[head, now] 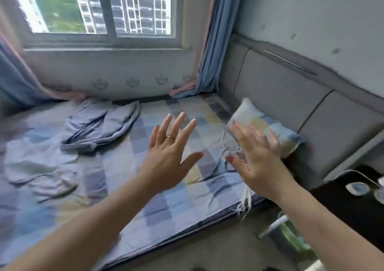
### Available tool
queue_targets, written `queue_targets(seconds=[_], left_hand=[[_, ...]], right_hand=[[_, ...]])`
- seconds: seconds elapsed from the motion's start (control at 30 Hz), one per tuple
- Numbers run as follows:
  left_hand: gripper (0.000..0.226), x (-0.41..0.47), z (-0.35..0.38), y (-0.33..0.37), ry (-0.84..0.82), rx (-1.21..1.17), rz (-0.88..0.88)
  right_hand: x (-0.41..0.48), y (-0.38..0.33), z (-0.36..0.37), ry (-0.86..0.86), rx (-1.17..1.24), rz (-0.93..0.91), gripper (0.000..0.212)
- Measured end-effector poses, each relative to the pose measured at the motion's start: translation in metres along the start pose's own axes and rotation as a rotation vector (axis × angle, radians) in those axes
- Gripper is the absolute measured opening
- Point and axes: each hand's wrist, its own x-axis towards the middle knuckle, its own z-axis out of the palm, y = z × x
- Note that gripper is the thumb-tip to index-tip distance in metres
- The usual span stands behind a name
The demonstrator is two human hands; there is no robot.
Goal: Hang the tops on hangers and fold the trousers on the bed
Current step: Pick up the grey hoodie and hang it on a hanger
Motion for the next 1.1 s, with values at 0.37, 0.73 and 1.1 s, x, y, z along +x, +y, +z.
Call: queue_targets(seconds=[0.37,0.73,1.1], left_hand=[[0.078,-0.058,0.033,-0.159,-0.156,0.076,-0.616],[0.071,-0.061,0.058,-0.271,-0.217,0.031,-0.99],[0.068,-0.098,0.09,-0.45,-0.336,0.017,-1.053]], right_hand=[[0.143,-0.066,0.172,-0.318,0.315,-0.227,0.067],[0.276,-0.115,0.276,-0.613,0.411,-0.333,0.064],[0.348,-0.201,0.421,-0.696,0.341,-0.282,0.064]])
